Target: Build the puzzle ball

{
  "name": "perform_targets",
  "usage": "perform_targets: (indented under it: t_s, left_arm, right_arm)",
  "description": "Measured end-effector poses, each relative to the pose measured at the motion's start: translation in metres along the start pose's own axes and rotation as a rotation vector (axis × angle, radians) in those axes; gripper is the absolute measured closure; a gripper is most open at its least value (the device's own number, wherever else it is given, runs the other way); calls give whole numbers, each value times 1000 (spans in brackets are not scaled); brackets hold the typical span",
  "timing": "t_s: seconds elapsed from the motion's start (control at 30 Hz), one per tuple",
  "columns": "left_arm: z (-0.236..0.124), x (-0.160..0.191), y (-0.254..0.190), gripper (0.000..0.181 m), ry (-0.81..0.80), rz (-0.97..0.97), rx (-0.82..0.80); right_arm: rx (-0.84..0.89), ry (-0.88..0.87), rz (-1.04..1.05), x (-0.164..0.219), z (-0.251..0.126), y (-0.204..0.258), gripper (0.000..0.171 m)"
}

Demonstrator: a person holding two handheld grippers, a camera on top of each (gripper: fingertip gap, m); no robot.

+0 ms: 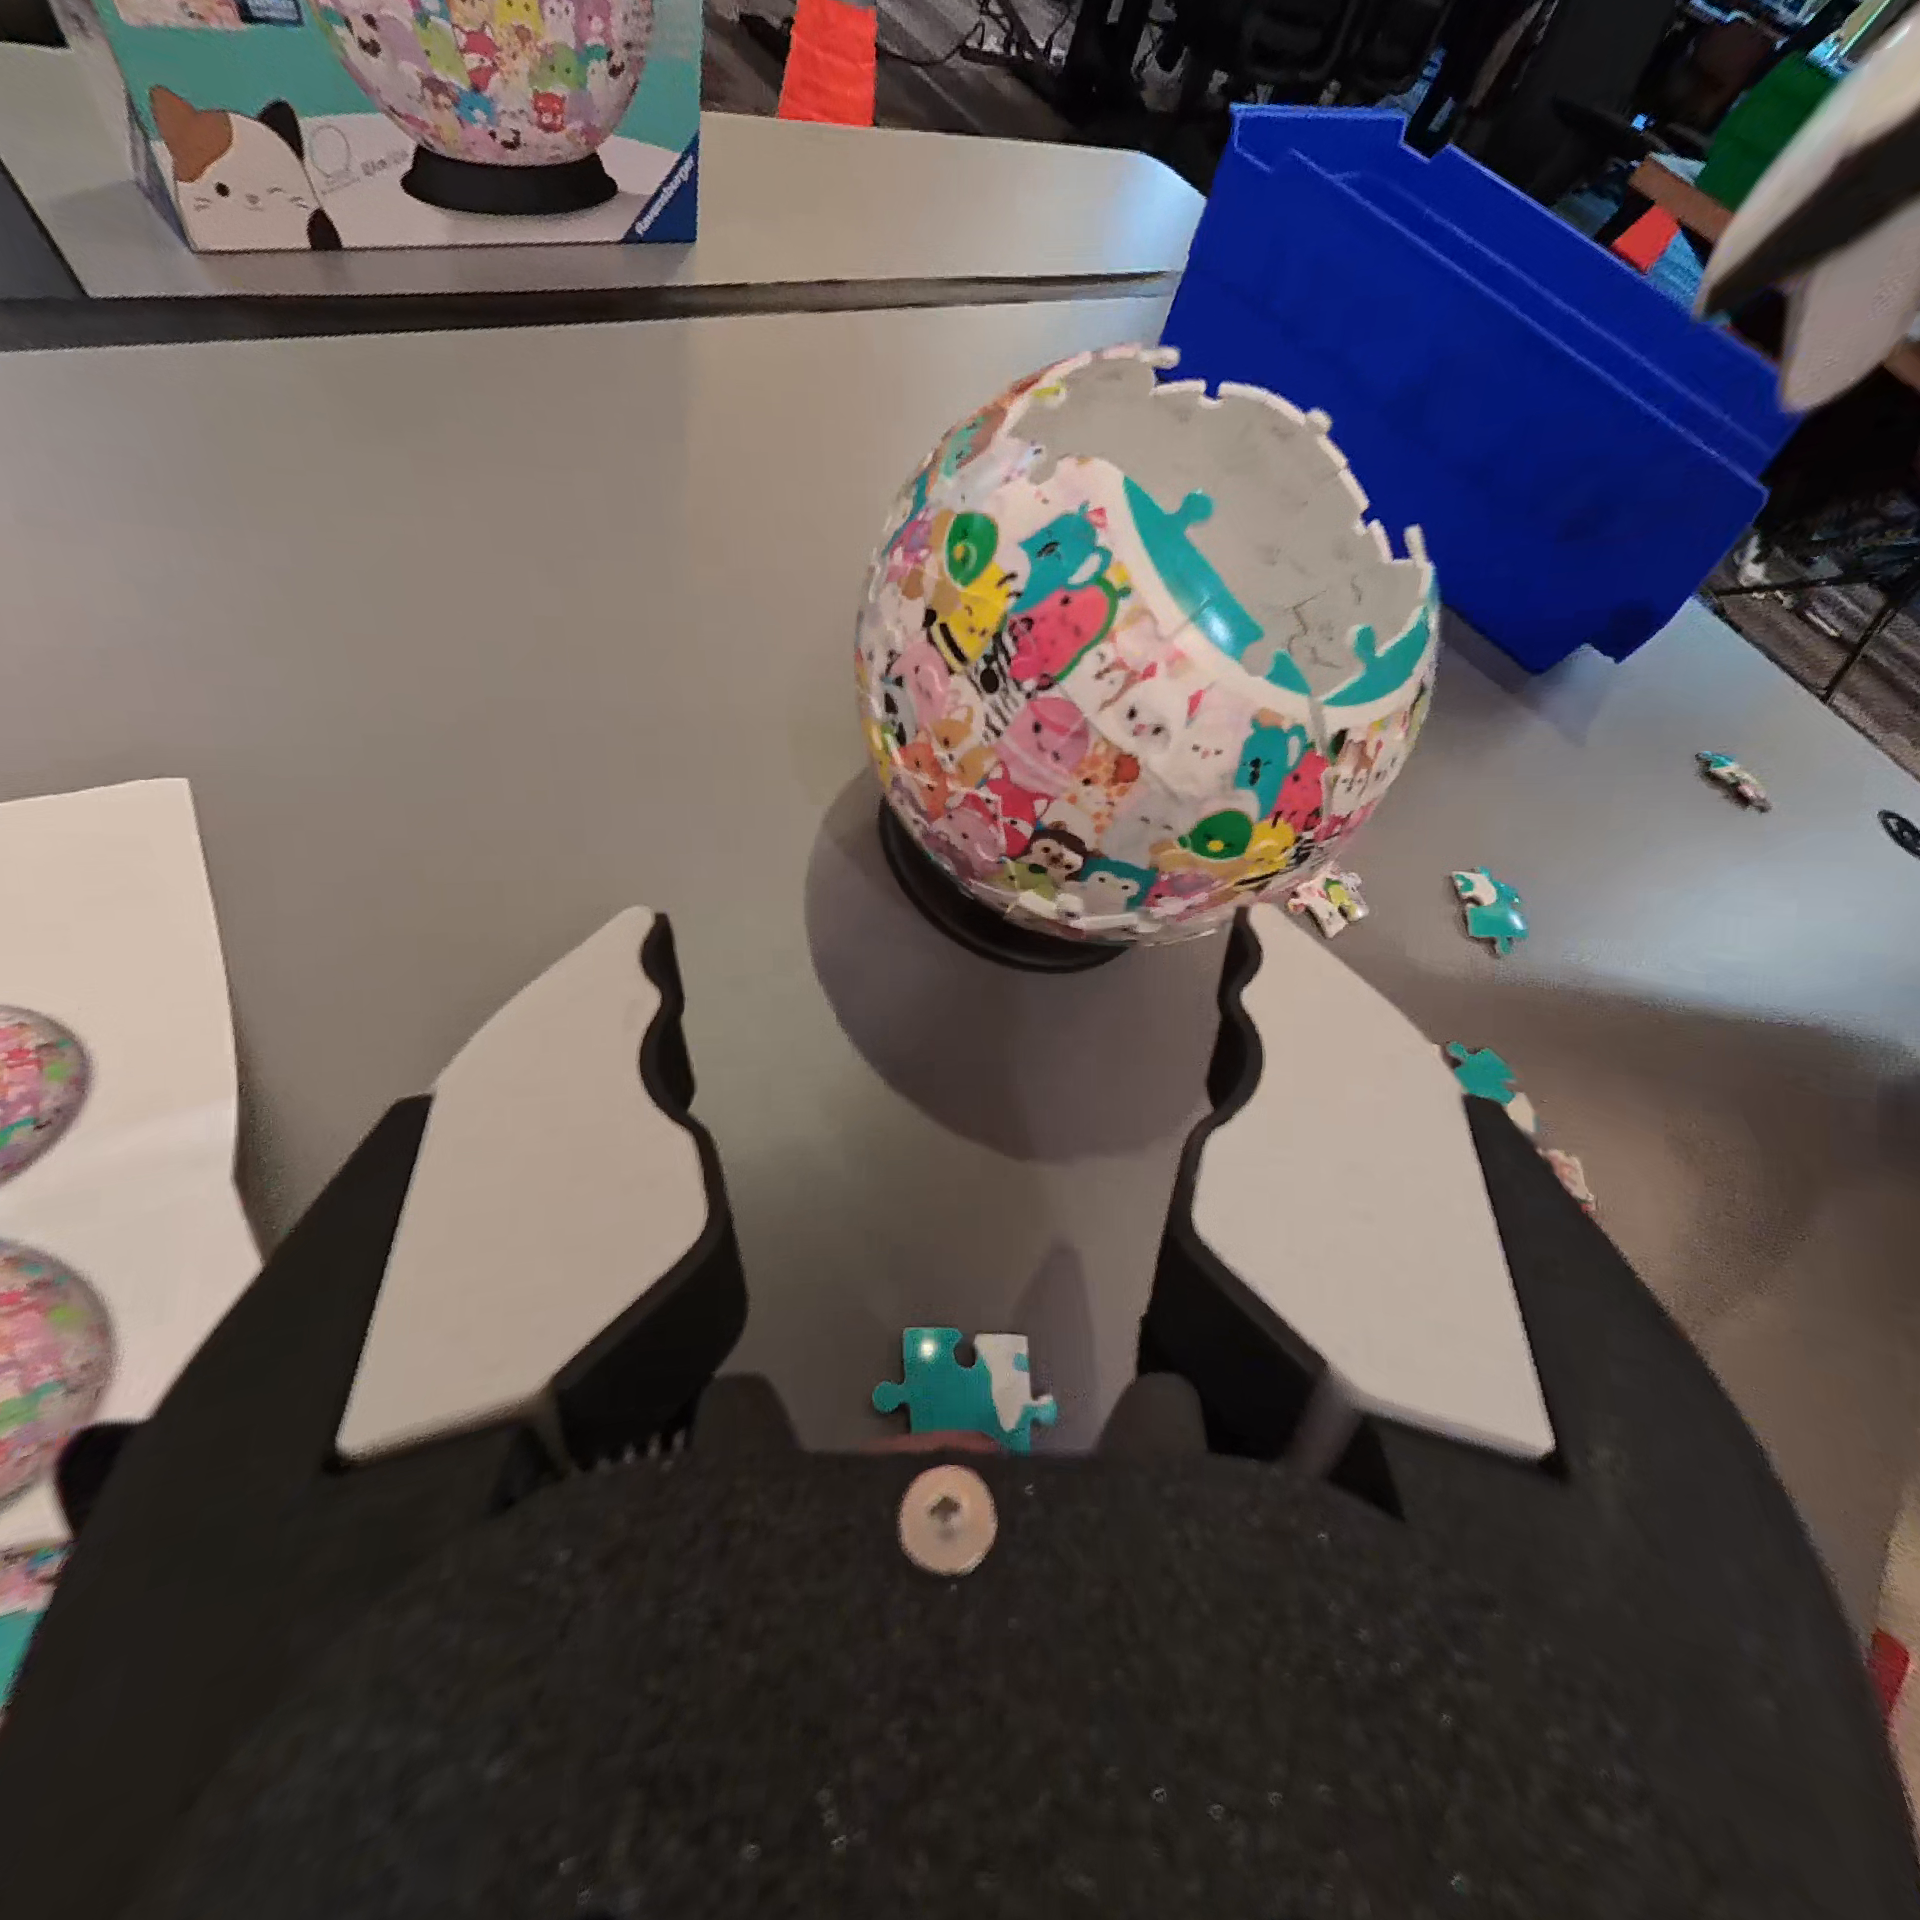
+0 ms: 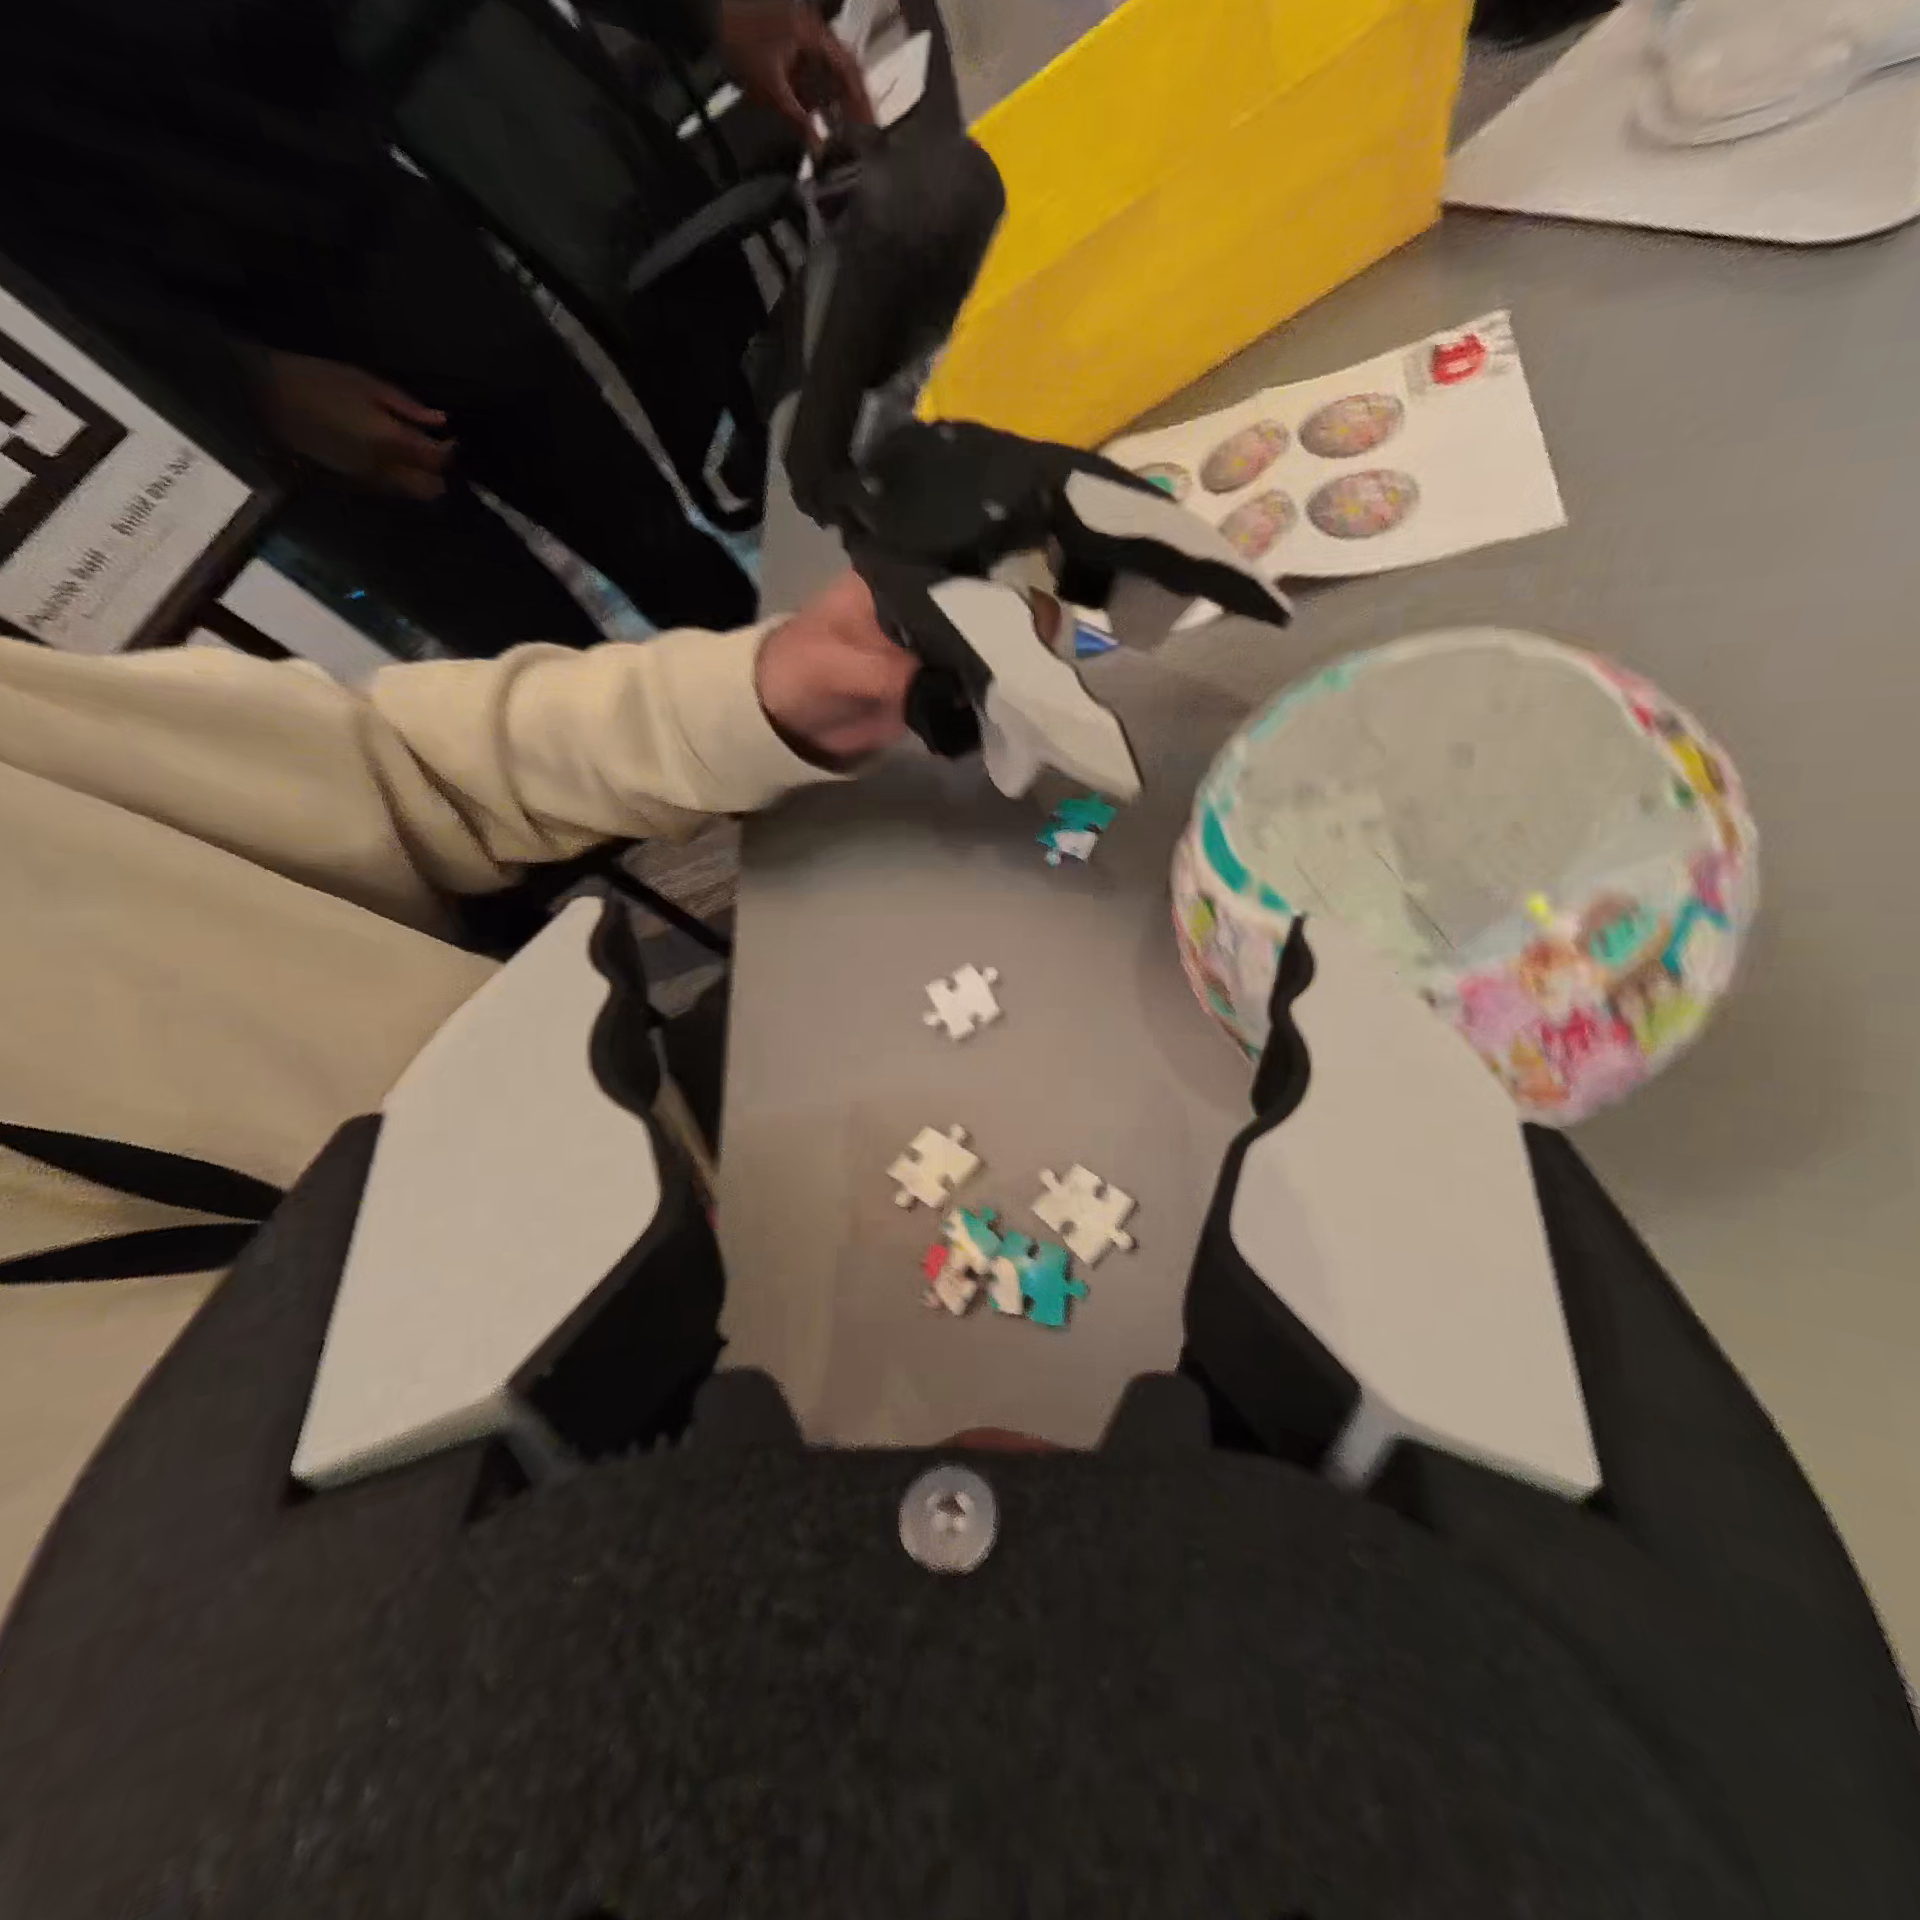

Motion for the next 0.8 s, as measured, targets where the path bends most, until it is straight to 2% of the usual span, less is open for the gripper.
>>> perform_targets:
  t_s: [0.07,0.17,0.27,0.37,0.6,0.8]
  left_arm:
    - [1,-2,-1,83,-16,8,-10]
    - [3,-6,-1,84,-54,-1,-11]
    - [6,-14,0,85,-86,7,-12]
    - [8,-24,3,85,-105,12,-14]
    - [12,-24,-1,85,-93,51,-14]
    - [12,-27,1,86,-100,42,-24]
  right_arm:
    - [-52,101,21,-32,13,2,48]
    - [-110,316,170,-58,39,-21,46]
    - [-149,488,371,-59,61,-42,48]
    - [-171,596,454,-57,81,-47,49]
    - [-165,670,537,-52,94,-54,53]
    - [-194,651,578,-49,101,-59,58]
Point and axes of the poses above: each gripper's, where its closed fingertips meet, z out along the fingers, x out of its underside, y = z × x across the jaws, the point moved 8 cm from there along -z, back along the fingers, and after that the axes turned 3 degrees about -x, right-handed, at the moved point
